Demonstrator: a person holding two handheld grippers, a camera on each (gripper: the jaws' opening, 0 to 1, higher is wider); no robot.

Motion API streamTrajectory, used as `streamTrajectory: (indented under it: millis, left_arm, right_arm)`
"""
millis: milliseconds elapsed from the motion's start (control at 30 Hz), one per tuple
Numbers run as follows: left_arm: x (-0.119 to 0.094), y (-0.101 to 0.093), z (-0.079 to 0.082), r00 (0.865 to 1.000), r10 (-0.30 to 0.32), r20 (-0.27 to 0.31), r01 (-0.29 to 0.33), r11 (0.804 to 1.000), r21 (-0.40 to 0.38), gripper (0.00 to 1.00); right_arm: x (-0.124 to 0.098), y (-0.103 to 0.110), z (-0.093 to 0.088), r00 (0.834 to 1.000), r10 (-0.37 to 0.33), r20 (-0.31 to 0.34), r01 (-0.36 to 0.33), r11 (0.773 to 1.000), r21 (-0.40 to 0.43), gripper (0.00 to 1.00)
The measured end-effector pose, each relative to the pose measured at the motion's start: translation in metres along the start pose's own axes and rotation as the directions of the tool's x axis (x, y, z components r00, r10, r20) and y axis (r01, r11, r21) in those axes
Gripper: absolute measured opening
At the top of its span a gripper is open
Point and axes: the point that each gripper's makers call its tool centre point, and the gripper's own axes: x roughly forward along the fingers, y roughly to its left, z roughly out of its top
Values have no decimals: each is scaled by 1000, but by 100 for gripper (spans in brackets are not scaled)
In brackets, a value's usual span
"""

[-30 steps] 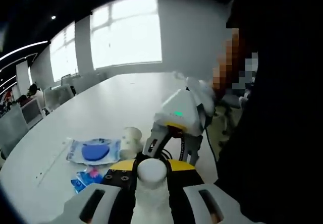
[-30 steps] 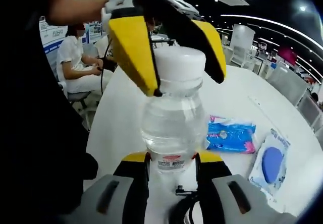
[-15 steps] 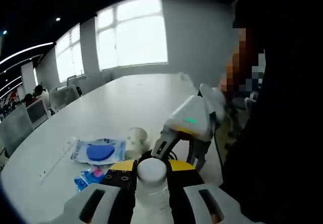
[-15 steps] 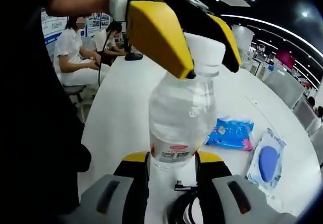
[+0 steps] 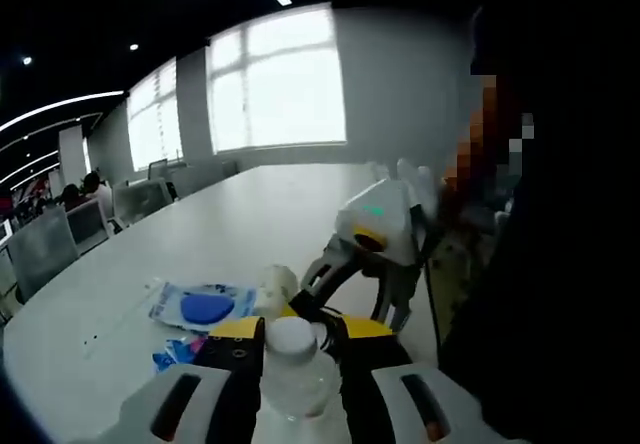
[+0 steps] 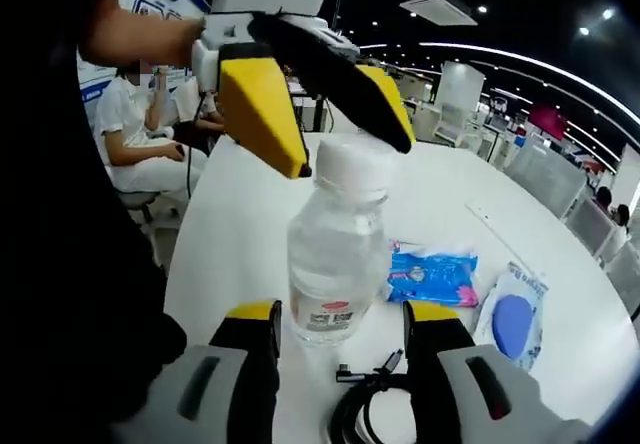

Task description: Arrange the tabletop items into an orderly group along one side of the table until the central work area is clear of visible clutter.

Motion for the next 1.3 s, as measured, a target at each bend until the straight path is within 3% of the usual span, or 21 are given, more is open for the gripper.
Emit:
streamTrajectory:
  millis: [300,567,733,1000,1300]
  left_arm:
    - [-10,1,-16,999,50,-14,-50,998,-27,39]
    - [-13,5,-34,995,101,-25,-103,993,-66,54]
    - [-11,7,-48,994,102,-42,-106,990,-94,55]
    - [3,9,-61,997,64,-50,-70,989,-128,56]
    - [29,8,-67,999,-27,-41,21,991,-135,56]
  right_arm:
    - [-18,-11,20,999,-25,48,25,1000,-5,46]
    - [-31,-20,37,992,-65,109,57,996,75,48]
    - [-33,-20,49,986,-74,148,56,991,122,46]
    - [-30,-12,69,978,-62,197,35,990,139,39]
    - [-20,-9,79,969,-67,238,9,971,237,29]
